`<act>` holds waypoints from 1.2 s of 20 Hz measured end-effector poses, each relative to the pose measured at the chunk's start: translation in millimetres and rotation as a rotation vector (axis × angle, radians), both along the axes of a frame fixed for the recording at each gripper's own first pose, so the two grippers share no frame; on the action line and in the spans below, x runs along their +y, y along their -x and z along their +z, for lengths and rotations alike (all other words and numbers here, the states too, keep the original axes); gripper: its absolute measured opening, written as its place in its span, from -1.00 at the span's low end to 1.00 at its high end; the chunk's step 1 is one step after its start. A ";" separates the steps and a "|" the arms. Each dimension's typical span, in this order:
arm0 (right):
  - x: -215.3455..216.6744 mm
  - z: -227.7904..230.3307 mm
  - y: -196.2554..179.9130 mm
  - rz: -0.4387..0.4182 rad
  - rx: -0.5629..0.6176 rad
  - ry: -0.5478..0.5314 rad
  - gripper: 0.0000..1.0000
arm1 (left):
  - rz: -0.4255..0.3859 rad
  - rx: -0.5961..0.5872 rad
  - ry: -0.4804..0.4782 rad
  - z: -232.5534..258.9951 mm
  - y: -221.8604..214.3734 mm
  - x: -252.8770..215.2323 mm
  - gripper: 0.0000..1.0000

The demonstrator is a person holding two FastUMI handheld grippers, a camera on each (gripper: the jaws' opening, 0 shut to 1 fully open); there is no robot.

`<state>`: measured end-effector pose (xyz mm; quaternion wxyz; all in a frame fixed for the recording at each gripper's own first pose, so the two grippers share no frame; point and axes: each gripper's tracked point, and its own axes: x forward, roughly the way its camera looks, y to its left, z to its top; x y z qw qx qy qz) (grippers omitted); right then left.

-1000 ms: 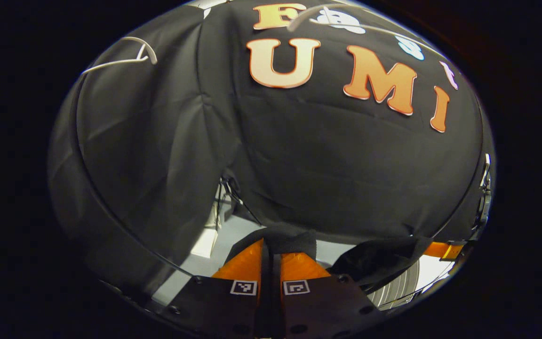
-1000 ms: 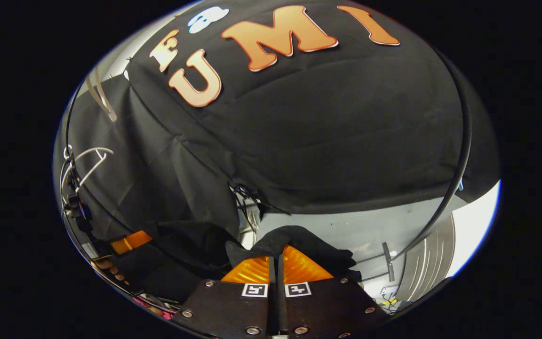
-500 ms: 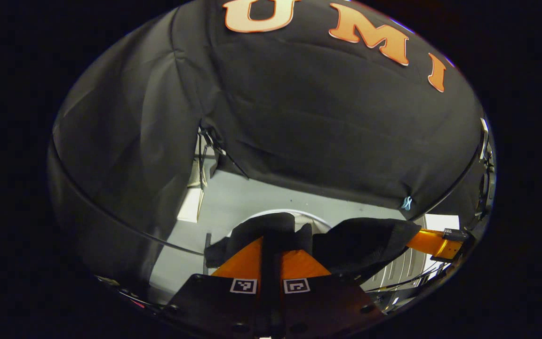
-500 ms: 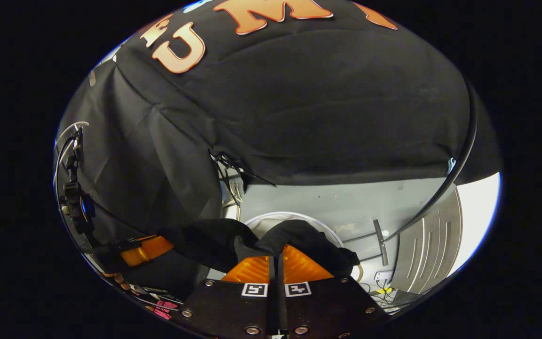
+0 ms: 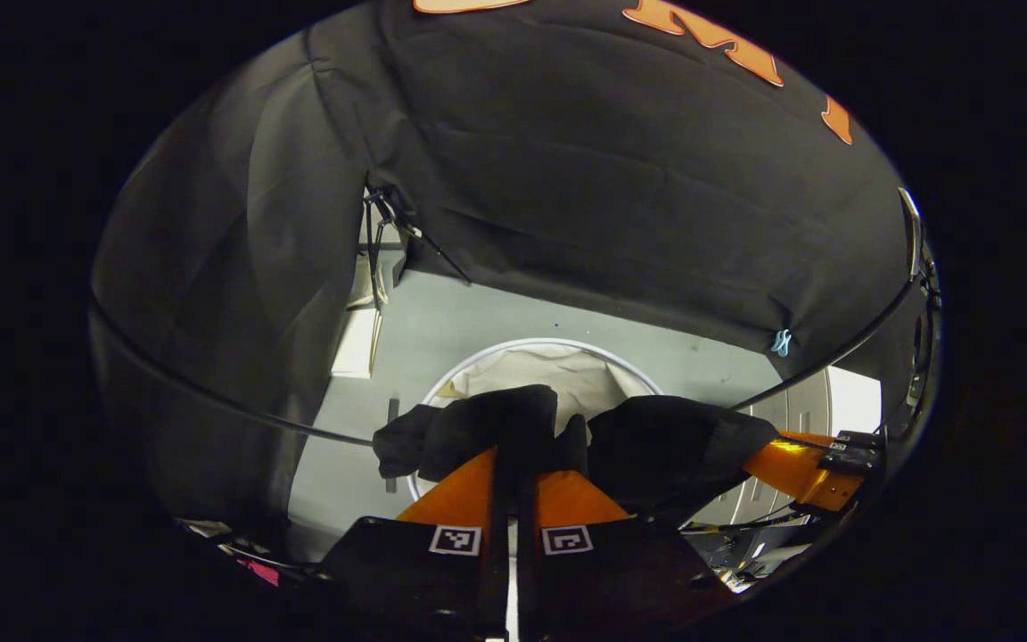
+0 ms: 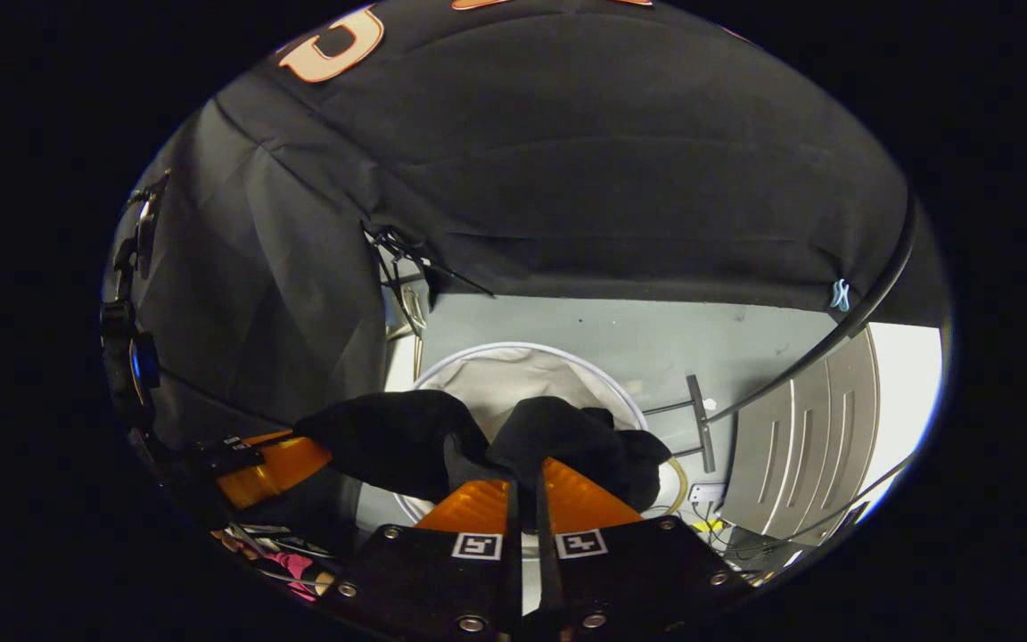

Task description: Grasp the clothes on the hanger with both hands and then place them into the laundry hamper below.

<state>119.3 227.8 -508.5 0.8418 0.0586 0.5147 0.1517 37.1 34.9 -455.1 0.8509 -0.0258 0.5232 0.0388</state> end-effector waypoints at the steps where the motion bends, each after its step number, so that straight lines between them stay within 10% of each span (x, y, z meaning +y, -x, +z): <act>1: -1.9 -0.3 1.2 -0.005 0.002 0.012 -0.80 | 0.013 0.005 -0.004 1.3 2.6 3.2 -0.81; 5: -13.7 10.3 -1.1 -0.036 -0.009 0.027 -0.45 | 0.043 -0.009 0.014 11.8 7.1 17.4 -0.60; 8: -25.3 31.0 -2.4 -0.078 -0.033 0.016 -0.14 | 0.040 -0.029 -0.004 28.8 12.6 26.0 -0.04; 9: -33.0 41.2 -2.9 -0.096 -0.052 0.008 0.20 | 0.029 -0.044 -0.005 34.7 13.2 22.0 -0.06; 11: -54.5 62.0 -6.8 -0.123 -0.081 0.006 0.88 | 0.003 -0.067 -0.020 50.5 14.2 14.5 0.62; 12: -68.5 71.8 -2.6 -0.131 -0.099 0.013 0.89 | -0.007 -0.081 -0.029 59.6 14.0 11.7 0.96; 24: -257.7 214.8 31.0 -0.235 -0.392 0.198 0.89 | 0.000 -0.461 -0.118 219.8 0.0 -27.2 0.99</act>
